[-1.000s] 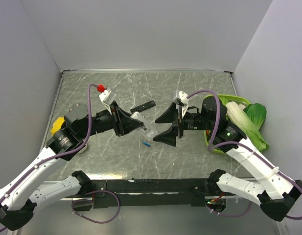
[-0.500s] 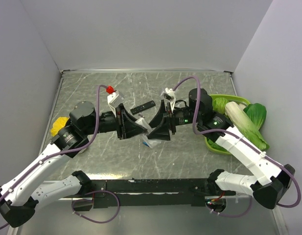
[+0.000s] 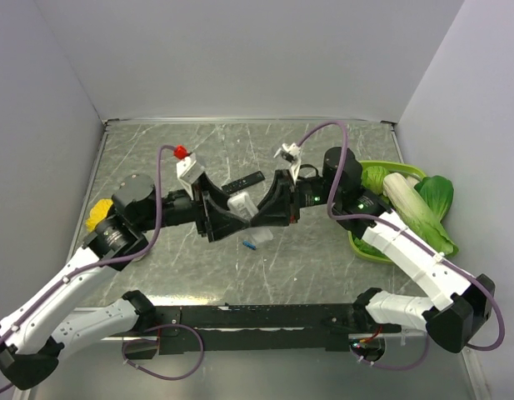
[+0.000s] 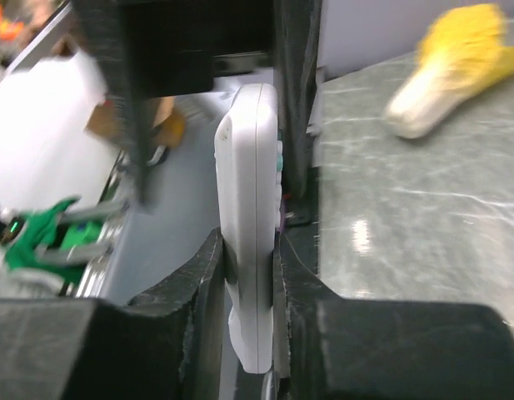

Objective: Load the batteries into the remote control
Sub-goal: Adjust the remote control.

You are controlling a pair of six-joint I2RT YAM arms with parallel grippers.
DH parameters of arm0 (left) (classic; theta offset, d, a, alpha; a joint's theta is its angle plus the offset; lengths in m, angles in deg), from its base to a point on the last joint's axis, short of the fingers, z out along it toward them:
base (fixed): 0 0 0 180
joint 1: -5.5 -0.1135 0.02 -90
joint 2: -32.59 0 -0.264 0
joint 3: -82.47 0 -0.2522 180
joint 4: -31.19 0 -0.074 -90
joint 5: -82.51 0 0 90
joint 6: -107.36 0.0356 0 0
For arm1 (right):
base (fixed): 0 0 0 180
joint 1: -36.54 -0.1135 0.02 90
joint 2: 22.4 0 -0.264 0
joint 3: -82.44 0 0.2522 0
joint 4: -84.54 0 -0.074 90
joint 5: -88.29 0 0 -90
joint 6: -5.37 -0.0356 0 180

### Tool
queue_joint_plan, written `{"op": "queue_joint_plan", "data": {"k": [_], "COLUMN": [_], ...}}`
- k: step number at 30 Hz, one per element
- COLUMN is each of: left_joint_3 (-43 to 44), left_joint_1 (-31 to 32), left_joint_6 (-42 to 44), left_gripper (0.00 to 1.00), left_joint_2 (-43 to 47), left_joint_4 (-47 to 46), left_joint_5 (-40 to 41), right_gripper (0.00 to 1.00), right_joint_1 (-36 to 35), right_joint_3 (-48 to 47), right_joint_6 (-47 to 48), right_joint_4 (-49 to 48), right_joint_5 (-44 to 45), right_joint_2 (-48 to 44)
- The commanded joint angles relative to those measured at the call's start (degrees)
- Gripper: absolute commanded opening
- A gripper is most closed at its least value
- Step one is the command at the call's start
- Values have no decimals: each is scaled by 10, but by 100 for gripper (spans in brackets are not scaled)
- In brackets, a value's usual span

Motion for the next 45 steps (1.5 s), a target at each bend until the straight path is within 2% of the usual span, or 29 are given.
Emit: {"op": "queue_joint_plan", "data": {"k": [1,3,5,12,19,24,28,38,40,43,45], "left_joint_3": [-36,-60,-90,-139,-184,-200,-209,-215,-214,-214,-218], "left_joint_1": [1,0,1,1,1,1,2,2,2,2,2], "left_joint_6": [-21,-38,-56,-99,-143,-176,-193,-197,-198,-202,-204], "left_gripper": [85,94,98,99,98,90,86,65,63,54,43], "left_joint_2": [53,82,101,79,35,3,-28,-44,-47,-48,-48], "left_joint_4": [-70,-85,-114,-180,-278,-384,-430,-465,-468,-474,-474], "left_joint_5": [72,112,126,104,125,99,86,93,93,93,92], "right_gripper": [0,0,0,0,0,0,0,0,0,0,0], "right_joint_1": [40,50,53,63,62,62,61,42,37,34,35], "right_joint_3": [23,31,38,44,46,46,48,53,53,56,58], "right_joint_6": [-70,-88,-110,-168,-219,-233,-234,-241,-241,-243,-245], "right_joint_4": [-126,-144,-182,-266,-339,-356,-361,-375,-375,-381,-384], "right_joint_5": [35,47,55,72,65,67,73,75,75,76,77], "right_joint_2": [-18,-21,-23,-5,20,27,28,36,38,40,40]}}
